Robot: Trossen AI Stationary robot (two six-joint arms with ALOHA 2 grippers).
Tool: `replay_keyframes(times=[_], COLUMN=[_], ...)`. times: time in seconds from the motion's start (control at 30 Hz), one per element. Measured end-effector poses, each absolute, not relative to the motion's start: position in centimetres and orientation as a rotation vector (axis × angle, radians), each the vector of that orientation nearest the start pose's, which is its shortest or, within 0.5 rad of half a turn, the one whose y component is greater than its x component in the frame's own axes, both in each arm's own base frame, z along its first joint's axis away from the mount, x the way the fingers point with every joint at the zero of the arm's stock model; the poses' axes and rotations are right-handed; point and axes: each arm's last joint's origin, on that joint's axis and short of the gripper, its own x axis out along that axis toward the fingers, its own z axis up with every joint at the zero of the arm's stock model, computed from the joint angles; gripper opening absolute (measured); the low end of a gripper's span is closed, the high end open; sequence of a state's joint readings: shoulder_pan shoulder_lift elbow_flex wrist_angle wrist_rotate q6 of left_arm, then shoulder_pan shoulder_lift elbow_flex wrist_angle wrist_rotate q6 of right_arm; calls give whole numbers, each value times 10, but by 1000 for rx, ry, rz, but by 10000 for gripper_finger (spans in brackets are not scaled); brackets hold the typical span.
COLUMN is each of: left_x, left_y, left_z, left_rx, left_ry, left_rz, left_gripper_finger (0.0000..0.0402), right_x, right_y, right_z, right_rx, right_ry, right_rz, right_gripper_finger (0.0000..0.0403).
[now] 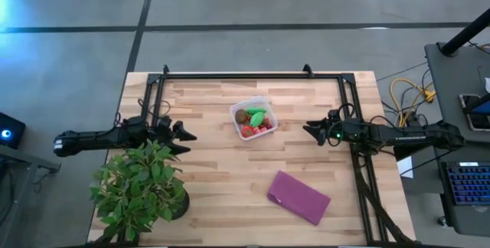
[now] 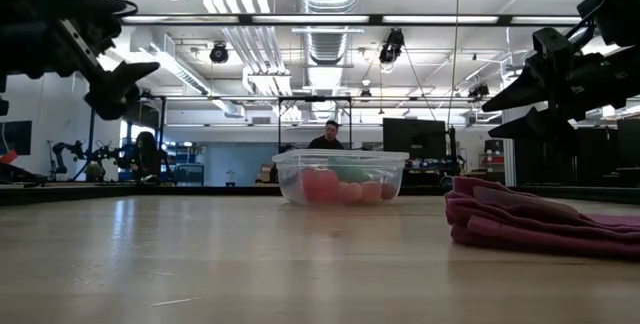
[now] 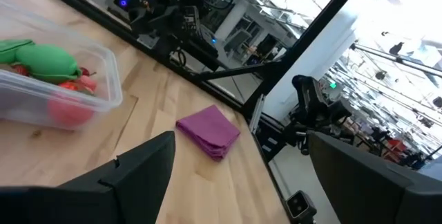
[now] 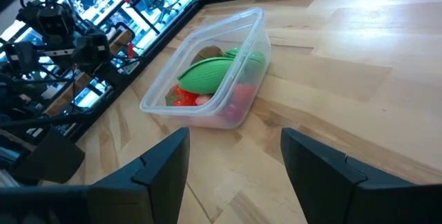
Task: Pick and placing Produce into tupperware
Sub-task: Return to Home Position
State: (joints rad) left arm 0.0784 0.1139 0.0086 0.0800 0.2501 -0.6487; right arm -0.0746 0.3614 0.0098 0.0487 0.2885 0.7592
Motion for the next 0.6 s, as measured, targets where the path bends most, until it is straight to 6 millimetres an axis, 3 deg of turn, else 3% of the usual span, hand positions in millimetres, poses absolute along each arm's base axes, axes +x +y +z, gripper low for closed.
replay_keyframes(times=[0.6], left_x=[107], left_y=[1], left_z=[160], left_rx=[-660], left_ry=[136], left_rz=[-138], left_gripper_finger=[318], right_x=[114], right_y=[-17], right_z=[140], right_rx=[712], right_ry=[151], right_rz=[-456], right_gripper_finger=[219])
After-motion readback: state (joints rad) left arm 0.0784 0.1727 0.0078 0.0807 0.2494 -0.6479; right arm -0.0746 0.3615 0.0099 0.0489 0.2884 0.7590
